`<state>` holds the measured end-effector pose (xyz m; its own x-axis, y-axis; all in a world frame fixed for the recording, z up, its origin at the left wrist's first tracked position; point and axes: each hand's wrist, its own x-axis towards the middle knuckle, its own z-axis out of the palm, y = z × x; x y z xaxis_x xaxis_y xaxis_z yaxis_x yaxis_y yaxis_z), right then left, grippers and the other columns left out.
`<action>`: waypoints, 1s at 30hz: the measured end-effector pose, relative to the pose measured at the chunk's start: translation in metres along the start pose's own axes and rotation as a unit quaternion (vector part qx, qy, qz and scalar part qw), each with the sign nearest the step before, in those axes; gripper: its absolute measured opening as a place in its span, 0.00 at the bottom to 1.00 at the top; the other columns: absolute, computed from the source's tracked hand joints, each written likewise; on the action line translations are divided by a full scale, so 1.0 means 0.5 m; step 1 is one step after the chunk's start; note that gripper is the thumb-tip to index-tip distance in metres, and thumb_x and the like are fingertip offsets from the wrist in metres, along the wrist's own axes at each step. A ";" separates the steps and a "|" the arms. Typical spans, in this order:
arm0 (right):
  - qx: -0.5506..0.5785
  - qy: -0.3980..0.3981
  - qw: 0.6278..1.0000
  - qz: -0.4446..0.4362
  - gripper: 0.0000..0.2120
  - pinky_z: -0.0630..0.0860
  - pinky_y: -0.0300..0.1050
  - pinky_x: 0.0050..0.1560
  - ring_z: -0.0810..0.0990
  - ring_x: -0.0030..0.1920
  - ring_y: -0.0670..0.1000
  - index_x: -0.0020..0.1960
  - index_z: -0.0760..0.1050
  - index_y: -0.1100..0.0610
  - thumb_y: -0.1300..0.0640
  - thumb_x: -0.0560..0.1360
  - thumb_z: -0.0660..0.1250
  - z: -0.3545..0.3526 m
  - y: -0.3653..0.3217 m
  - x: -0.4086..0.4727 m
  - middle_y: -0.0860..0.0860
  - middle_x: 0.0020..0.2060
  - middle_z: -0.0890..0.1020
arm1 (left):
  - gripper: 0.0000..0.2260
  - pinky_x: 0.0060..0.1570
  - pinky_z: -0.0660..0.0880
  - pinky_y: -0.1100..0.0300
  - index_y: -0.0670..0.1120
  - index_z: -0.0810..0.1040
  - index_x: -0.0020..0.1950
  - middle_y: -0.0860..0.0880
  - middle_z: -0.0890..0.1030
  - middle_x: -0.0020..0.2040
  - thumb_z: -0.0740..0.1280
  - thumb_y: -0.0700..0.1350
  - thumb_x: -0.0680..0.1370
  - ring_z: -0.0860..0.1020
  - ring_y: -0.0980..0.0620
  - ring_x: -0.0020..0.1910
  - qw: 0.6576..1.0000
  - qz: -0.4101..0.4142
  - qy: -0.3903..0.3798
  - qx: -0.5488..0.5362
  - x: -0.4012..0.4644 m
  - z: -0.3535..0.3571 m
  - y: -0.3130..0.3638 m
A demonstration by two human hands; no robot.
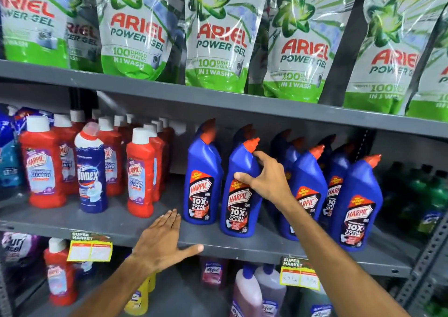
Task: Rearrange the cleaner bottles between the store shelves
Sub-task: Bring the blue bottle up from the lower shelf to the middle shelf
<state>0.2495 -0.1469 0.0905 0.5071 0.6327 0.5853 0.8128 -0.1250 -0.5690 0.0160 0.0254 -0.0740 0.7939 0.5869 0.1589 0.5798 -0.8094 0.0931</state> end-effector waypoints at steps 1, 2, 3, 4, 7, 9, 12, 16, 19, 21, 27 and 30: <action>0.015 0.000 1.000 0.003 0.37 0.74 0.24 0.56 0.83 0.58 0.42 0.70 0.78 0.53 0.44 0.65 0.86 0.006 0.006 -0.003 0.47 0.60 0.87 | 0.65 0.81 0.44 0.57 0.42 0.47 0.86 0.44 0.49 0.88 0.40 0.89 0.64 0.49 0.50 0.86 1.000 0.001 -0.001 0.002 0.001 0.001 0.000; 0.032 0.001 0.999 0.007 0.39 0.74 0.26 0.59 0.82 0.60 0.41 0.72 0.77 0.52 0.45 0.65 0.86 0.011 0.014 -0.007 0.46 0.62 0.86 | 0.65 0.81 0.43 0.57 0.42 0.47 0.86 0.44 0.49 0.88 0.40 0.89 0.65 0.49 0.50 0.86 1.000 0.001 -0.001 0.003 0.001 0.002 -0.001; 0.050 0.004 0.999 0.016 0.40 0.76 0.32 0.63 0.82 0.62 0.42 0.72 0.76 0.51 0.44 0.65 0.86 0.015 0.022 -0.014 0.46 0.64 0.85 | 0.65 0.80 0.43 0.57 0.42 0.46 0.86 0.44 0.49 0.88 0.40 0.89 0.65 0.49 0.50 0.86 1.000 0.002 0.000 0.003 0.001 0.002 0.000; 0.070 0.006 0.997 0.031 0.41 0.78 0.38 0.65 0.83 0.63 0.43 0.72 0.75 0.50 0.43 0.64 0.86 0.020 0.033 -0.024 0.46 0.64 0.85 | 0.65 0.80 0.43 0.57 0.42 0.46 0.86 0.44 0.49 0.88 0.40 0.89 0.65 0.49 0.50 0.86 1.000 0.002 0.002 0.004 0.001 0.002 0.000; 0.161 -0.007 0.982 0.094 0.45 0.83 0.47 0.61 0.86 0.61 0.45 0.70 0.74 0.47 0.39 0.58 0.88 0.044 0.087 -0.074 0.45 0.61 0.87 | 0.65 0.81 0.43 0.57 0.42 0.46 0.86 0.44 0.48 0.88 0.39 0.89 0.64 0.48 0.50 0.86 1.000 0.005 0.002 0.005 0.001 0.002 -0.001; 0.202 -0.045 0.969 0.137 0.46 0.84 0.49 0.61 0.87 0.62 0.48 0.69 0.74 0.47 0.43 0.55 0.90 0.073 0.133 -0.122 0.45 0.60 0.88 | 0.65 0.80 0.42 0.57 0.42 0.46 0.86 0.44 0.48 0.88 0.39 0.89 0.64 0.48 0.50 0.86 1.000 0.006 0.005 0.005 0.002 0.004 -0.002; 0.182 -0.115 0.964 0.159 0.44 0.84 0.49 0.63 0.87 0.59 0.45 0.64 0.76 0.44 0.47 0.53 0.92 0.113 0.180 -0.170 0.41 0.57 0.88 | 0.65 0.80 0.43 0.57 0.42 0.46 0.86 0.44 0.48 0.88 0.39 0.89 0.64 0.48 0.50 0.86 1.000 0.008 0.006 0.007 0.003 0.006 -0.003; 0.157 -0.131 0.966 0.157 0.38 0.83 0.44 0.59 0.87 0.55 0.40 0.60 0.78 0.41 0.46 0.53 0.91 0.122 0.200 -0.165 0.37 0.54 0.88 | 0.65 0.80 0.43 0.57 0.42 0.47 0.86 0.45 0.49 0.88 0.40 0.89 0.65 0.49 0.50 0.86 1.000 0.007 0.014 0.009 0.004 0.012 -0.005; 0.158 -0.105 0.970 0.154 0.38 0.81 0.38 0.55 0.86 0.54 0.38 0.60 0.78 0.40 0.47 0.54 0.90 0.129 0.208 -0.163 0.35 0.54 0.88 | 0.65 0.80 0.43 0.57 0.43 0.46 0.86 0.45 0.48 0.88 0.39 0.89 0.64 0.48 0.50 0.86 1.000 0.006 0.018 0.010 0.006 0.016 -0.007; 0.157 -0.087 0.971 0.156 0.39 0.81 0.38 0.56 0.86 0.54 0.38 0.61 0.78 0.41 0.47 0.54 0.90 0.132 0.214 -0.161 0.35 0.54 0.88 | 0.64 0.80 0.42 0.57 0.43 0.46 0.86 0.45 0.48 0.88 0.39 0.89 0.64 0.48 0.50 0.86 1.000 0.008 0.017 0.010 0.006 0.017 -0.007; 0.165 -0.112 0.966 0.167 0.41 0.83 0.49 0.62 0.87 0.57 0.43 0.64 0.78 0.45 0.50 0.55 0.91 0.124 0.225 -0.145 0.41 0.56 0.89 | 0.65 0.80 0.43 0.57 0.43 0.46 0.86 0.45 0.48 0.88 0.39 0.89 0.64 0.48 0.50 0.86 1.000 0.007 0.011 0.009 0.004 0.010 -0.004; 0.163 -0.115 0.965 0.168 0.41 0.83 0.51 0.63 0.87 0.57 0.45 0.65 0.78 0.46 0.51 0.56 0.91 0.123 0.226 -0.141 0.43 0.56 0.89 | 0.65 0.81 0.44 0.56 0.43 0.45 0.86 0.45 0.48 0.88 0.38 0.89 0.64 0.48 0.50 0.86 1.000 0.005 0.007 0.008 0.003 0.008 -0.005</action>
<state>0.2880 -0.1587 -0.0508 0.6184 0.7563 0.2136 0.4614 -0.1294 -0.8777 0.0166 0.0282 -0.0778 0.7971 0.5784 0.1733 0.5746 -0.8148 0.0766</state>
